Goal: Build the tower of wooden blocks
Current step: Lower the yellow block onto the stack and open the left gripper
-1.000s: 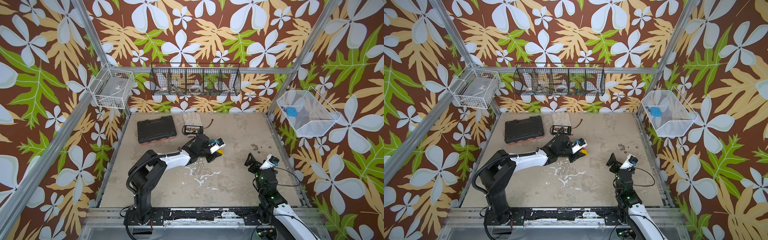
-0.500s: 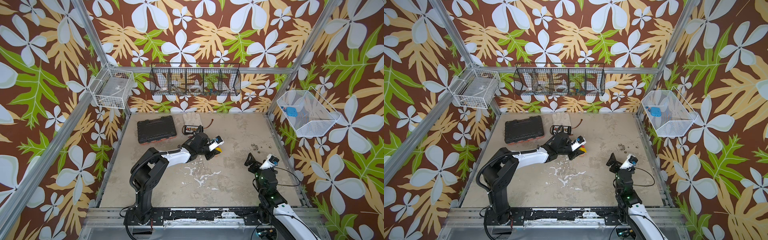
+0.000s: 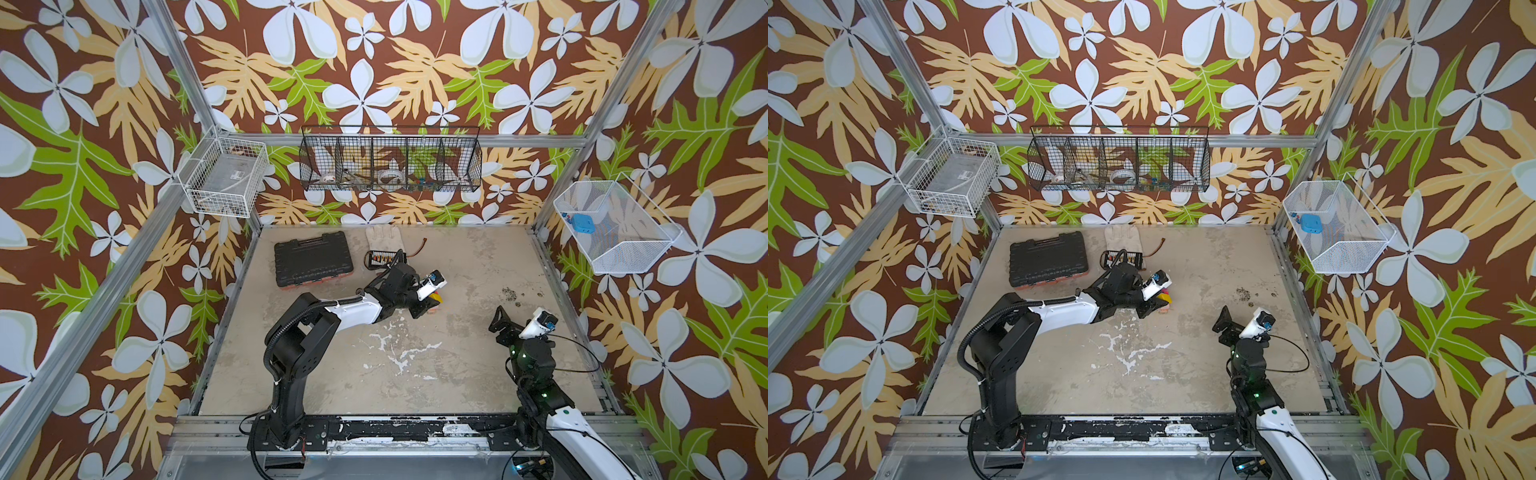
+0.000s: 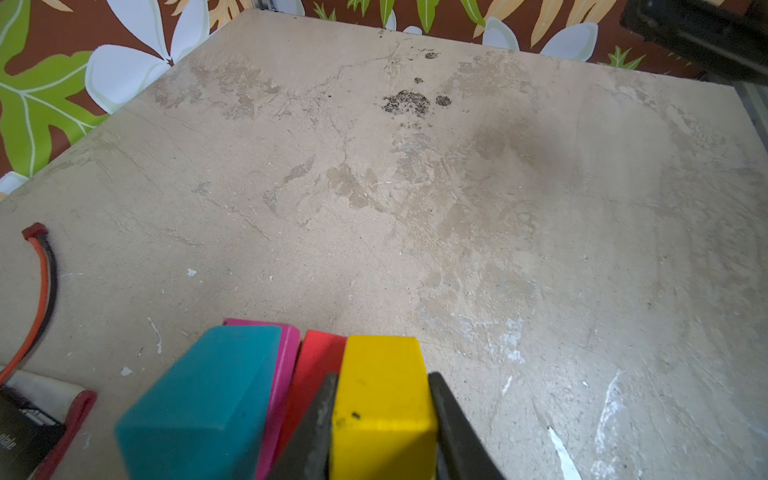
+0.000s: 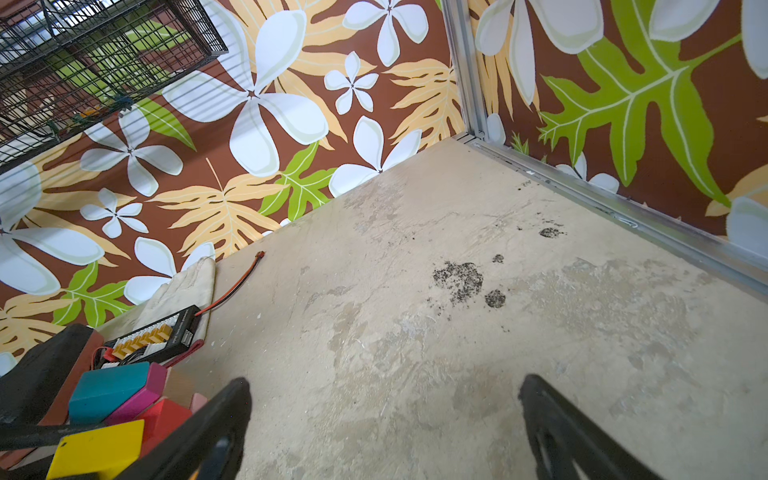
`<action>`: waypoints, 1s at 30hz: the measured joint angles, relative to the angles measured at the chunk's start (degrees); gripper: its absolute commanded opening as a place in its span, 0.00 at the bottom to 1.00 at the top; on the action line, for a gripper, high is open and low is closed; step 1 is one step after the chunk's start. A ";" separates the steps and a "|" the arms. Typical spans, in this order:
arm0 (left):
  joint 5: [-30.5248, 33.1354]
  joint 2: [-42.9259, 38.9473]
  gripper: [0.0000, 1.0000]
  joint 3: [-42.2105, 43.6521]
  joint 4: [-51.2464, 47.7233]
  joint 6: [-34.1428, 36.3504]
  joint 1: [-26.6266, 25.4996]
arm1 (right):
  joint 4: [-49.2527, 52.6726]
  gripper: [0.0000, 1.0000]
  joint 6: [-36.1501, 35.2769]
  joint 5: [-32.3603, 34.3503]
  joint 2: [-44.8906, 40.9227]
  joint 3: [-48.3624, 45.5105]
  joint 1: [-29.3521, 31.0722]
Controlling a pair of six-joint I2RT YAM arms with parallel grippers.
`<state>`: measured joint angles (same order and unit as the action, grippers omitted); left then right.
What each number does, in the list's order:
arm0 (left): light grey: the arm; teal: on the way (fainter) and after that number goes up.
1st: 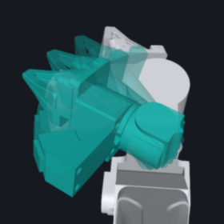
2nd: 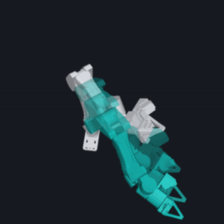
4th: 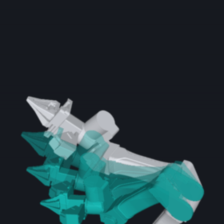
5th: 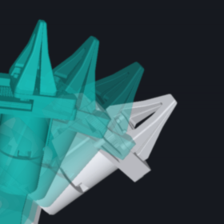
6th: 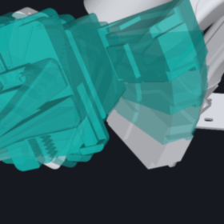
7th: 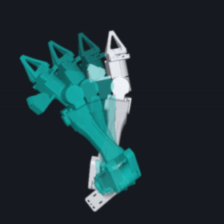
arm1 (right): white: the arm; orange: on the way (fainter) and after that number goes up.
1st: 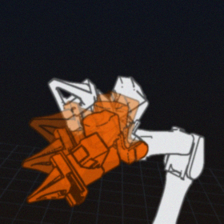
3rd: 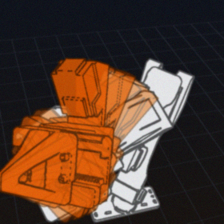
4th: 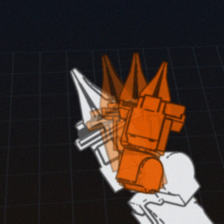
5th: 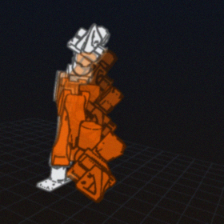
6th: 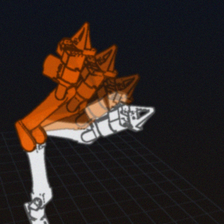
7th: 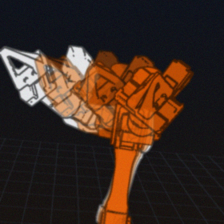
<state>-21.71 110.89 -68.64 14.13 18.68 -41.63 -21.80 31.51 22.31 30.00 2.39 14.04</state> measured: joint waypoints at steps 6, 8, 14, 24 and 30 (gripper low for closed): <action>0.22 0.37 0.25 -0.55 -0.15 -0.04 0.20 | 0.00 1.00 0.00 0.00 0.07 0.00 0.00; 0.26 0.52 0.25 -0.79 -0.15 -0.04 0.26 | 0.00 1.00 0.00 0.00 0.07 0.00 0.00; 0.31 0.85 0.26 -1.16 -0.20 -0.04 0.44 | 0.00 1.00 0.00 0.00 0.07 0.00 0.00; 0.63 1.38 0.29 -1.40 -0.26 -0.04 0.70 | 0.00 1.00 0.00 0.00 0.07 0.00 0.00; 0.66 1.75 0.30 -1.46 -0.33 -0.02 0.92 | 0.00 1.00 0.00 0.00 0.07 0.00 0.00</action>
<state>-21.06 112.64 -70.11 13.80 18.65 -40.71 -21.80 31.51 22.31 30.06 2.39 14.04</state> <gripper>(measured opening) 0.335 0.997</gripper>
